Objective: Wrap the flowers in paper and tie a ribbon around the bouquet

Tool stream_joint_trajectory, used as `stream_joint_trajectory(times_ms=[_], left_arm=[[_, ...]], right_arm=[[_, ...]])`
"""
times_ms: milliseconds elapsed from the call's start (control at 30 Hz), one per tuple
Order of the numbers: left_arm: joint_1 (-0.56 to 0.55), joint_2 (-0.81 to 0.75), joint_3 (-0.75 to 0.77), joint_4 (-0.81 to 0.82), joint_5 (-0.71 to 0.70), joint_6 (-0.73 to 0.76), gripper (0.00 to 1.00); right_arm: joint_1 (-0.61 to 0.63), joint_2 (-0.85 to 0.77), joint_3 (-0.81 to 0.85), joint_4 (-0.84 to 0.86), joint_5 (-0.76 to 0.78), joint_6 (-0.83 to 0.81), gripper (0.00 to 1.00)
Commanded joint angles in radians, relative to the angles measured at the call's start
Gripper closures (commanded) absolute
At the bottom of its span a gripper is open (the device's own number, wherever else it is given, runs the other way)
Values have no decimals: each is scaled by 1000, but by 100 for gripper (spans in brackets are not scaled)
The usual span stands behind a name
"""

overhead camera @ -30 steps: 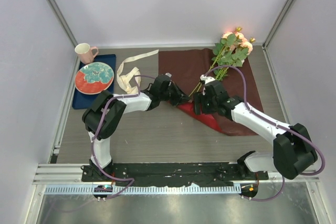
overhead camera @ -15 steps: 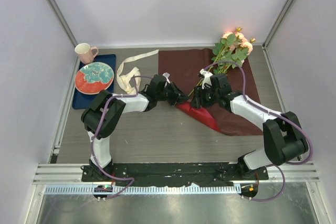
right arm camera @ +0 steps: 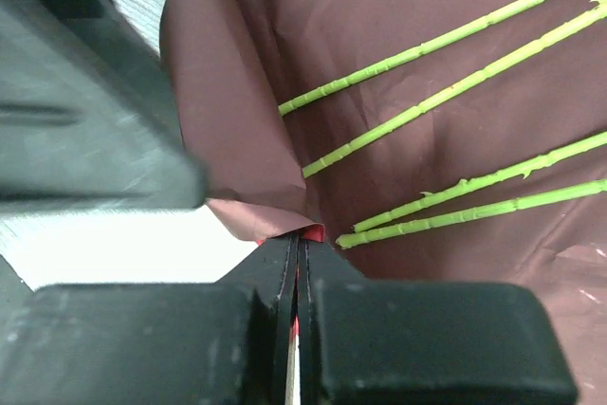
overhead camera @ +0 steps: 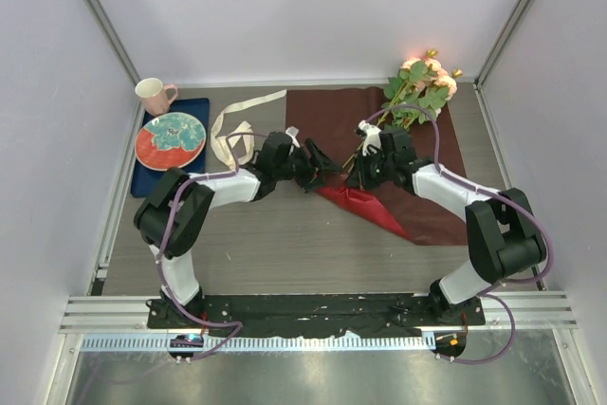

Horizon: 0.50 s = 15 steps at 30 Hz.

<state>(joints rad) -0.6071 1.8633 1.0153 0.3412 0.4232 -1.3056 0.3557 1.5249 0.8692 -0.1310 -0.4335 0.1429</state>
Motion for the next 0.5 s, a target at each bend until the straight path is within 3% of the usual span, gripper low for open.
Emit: stream_joint_trajectory(times_ms=[0,233,367,467], left_arm=[[6,-185,-21,-69,-104,126,30],[6,-386,-181,-102,-308,177,21],[6,-409,-242,-96,-334,171,27],[6,-383,-265,-56,-316,157,38]], right_arm=[[-4,41,92,-7,-5,-55,100],[-4,141,220,-122,84,-140,99],[-4,202,292,-162,104,-195,97],[-4,251,330,-183,104,-230,97]])
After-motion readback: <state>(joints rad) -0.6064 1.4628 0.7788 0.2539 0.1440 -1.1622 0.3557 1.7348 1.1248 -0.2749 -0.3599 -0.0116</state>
